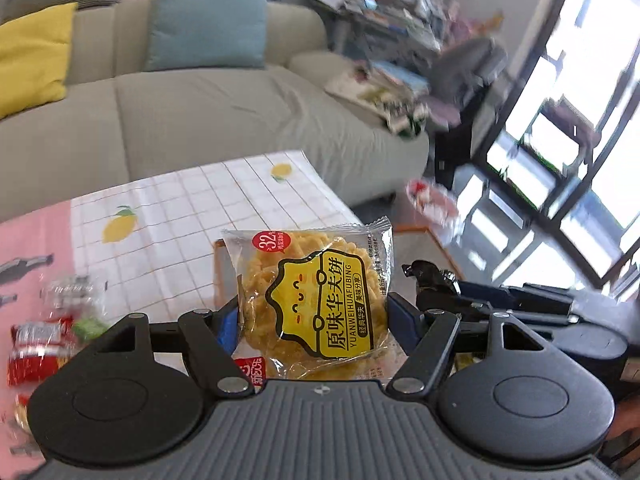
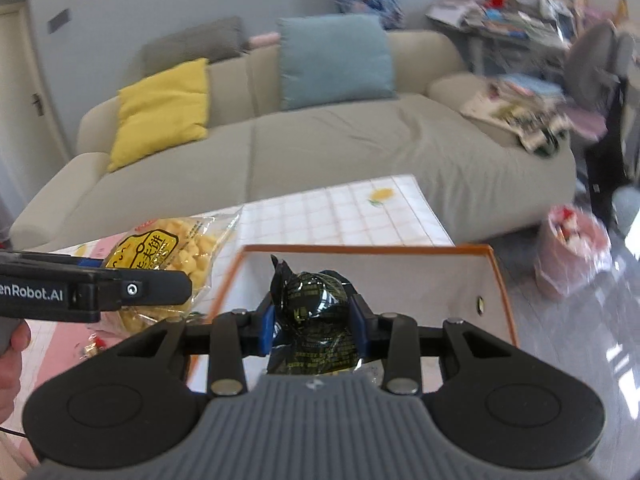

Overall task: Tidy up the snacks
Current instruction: 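Carry the waffle packet with the left gripper while the right carries the seaweed packet into the box, then release both packets into the box and lift both grippers out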

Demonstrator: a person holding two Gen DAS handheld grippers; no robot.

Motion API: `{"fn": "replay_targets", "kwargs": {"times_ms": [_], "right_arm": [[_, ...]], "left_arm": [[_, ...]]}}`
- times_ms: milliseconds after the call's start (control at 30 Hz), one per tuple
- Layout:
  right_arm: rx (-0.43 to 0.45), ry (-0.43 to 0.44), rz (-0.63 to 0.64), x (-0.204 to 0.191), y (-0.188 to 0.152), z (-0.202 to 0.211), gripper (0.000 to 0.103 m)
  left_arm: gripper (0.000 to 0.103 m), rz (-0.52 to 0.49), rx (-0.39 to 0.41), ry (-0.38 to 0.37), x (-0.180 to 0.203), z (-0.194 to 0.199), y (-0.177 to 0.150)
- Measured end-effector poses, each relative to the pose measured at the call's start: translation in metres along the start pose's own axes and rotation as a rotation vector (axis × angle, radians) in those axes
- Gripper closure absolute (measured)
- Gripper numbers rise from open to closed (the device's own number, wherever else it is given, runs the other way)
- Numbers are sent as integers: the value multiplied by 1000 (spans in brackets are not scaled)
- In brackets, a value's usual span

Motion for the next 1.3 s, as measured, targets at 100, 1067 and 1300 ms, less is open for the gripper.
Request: {"fn": "replay_targets", "kwargs": {"times_ms": [100,1067,1300], "right_arm": [[-32,1,-74,24,0,-16,67],[-374,7,-351,80,-36,-144,67],[-419,1,-376,78,-41,-153,67]], "left_arm": [[21,-71,-51,11,14,-26,4],[10,-421,-332,130,33,-144,-31],[0,-434,-298,134,27,-139,-30]]}}
Point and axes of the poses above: each gripper's, at about its wrist camera, not at the fingertips, and z roughly against the way its jaws point, x to its right, y to its top, the point moved 4 cm from there along -z, roughly the way its jaws point, and after that the axes turned 8 degrees about y, right-handed, at the moved point
